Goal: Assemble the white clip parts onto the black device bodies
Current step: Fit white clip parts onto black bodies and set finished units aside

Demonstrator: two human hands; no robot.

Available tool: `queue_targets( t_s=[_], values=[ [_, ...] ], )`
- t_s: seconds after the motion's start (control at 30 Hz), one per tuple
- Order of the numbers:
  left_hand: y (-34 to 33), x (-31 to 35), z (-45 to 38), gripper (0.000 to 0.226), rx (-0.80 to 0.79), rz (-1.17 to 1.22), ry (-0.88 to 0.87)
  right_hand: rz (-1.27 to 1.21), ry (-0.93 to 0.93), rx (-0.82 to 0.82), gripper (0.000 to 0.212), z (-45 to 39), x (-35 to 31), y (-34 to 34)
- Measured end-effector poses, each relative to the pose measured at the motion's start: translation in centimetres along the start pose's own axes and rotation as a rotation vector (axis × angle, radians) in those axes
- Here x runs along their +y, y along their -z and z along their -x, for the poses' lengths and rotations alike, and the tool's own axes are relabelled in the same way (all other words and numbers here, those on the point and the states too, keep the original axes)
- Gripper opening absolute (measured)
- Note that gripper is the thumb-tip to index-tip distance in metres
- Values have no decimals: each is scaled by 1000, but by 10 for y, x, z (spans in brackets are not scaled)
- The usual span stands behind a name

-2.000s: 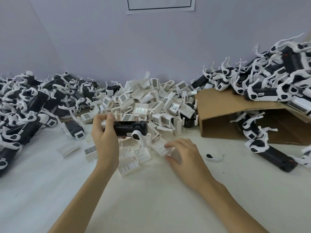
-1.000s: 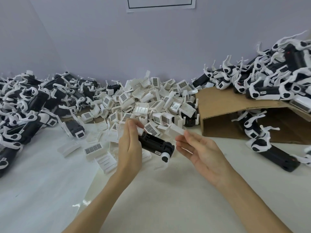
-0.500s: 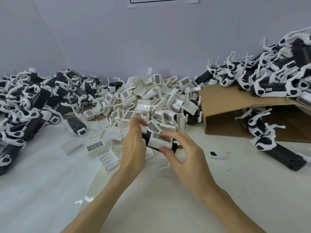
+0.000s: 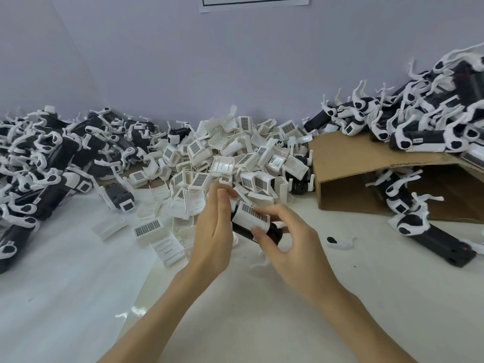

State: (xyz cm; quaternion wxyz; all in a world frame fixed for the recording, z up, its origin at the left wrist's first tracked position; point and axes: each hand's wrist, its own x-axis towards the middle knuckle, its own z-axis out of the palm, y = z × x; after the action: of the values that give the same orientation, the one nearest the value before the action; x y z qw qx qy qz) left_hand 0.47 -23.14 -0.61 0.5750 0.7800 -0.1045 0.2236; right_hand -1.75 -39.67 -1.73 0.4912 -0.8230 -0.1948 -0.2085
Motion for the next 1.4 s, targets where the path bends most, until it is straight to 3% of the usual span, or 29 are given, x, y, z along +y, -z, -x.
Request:
queue_targets(
  t_s=[0.13, 0.23, 0.47, 0.67, 0.83, 1.17, 1.3, 1.4],
  values=[
    [-1, 0, 0, 22, -55, -29, 18, 297, 131, -66, 54, 2, 0, 2],
    [-1, 2, 0, 22, -78, -47, 15, 458, 183, -2, 55, 2, -3, -2],
    [24, -6, -16, 50, -409, -243, -300, 205, 142, 39, 55, -7, 9, 23],
    [9, -2, -7, 51, -222, -262, -442, 227, 296, 175, 48, -12, 6, 28],
    [1, 2, 0, 45, -166, -288, -447, 255, 334, 185, 48, -12, 4, 32],
    [8, 3, -3, 39, -175, -366, -511, 185, 241, 94, 40, -14, 3, 34],
    [16, -3, -9, 39, -313, -513, -737, -299, -84, -163, 32, -15, -1, 48],
    [20, -6, -12, 55, -335, -612, -924, -253, -134, -272, 35, -18, 0, 58]
  ],
)
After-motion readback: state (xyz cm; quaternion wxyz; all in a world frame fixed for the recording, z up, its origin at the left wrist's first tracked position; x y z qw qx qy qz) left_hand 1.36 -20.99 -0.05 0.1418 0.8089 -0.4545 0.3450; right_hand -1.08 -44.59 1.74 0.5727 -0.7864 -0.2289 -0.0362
